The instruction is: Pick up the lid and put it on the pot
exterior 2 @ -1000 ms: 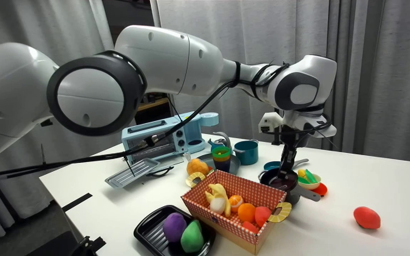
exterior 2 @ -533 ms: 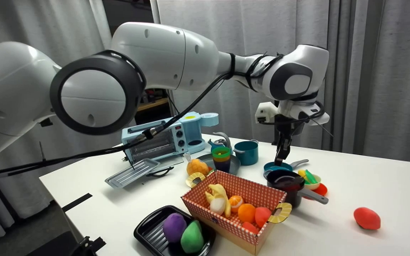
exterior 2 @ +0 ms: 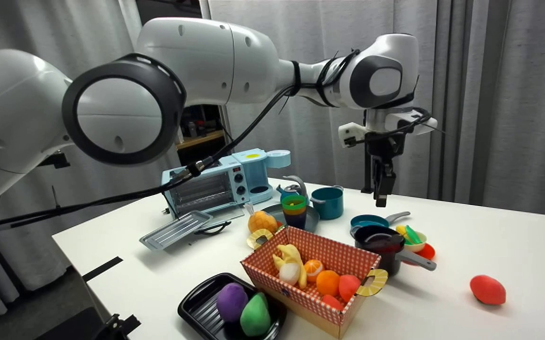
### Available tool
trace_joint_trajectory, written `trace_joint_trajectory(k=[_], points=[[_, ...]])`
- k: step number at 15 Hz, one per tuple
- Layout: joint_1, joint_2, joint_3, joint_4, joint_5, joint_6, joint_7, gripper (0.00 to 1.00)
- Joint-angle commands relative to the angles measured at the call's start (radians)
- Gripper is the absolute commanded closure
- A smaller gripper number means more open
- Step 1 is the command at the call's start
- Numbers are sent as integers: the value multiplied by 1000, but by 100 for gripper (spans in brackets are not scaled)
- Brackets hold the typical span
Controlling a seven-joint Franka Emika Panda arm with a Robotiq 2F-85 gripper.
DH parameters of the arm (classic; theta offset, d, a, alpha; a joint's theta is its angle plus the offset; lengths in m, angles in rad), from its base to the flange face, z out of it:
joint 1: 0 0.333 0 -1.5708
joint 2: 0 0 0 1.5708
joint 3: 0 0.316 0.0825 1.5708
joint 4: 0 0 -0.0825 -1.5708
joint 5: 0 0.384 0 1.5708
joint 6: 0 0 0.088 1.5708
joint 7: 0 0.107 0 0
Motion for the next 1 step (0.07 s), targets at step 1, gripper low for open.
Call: trace_joint_trajectory(k=[1], points=[[3, -5, -2, 0, -2, 0, 0, 45]])
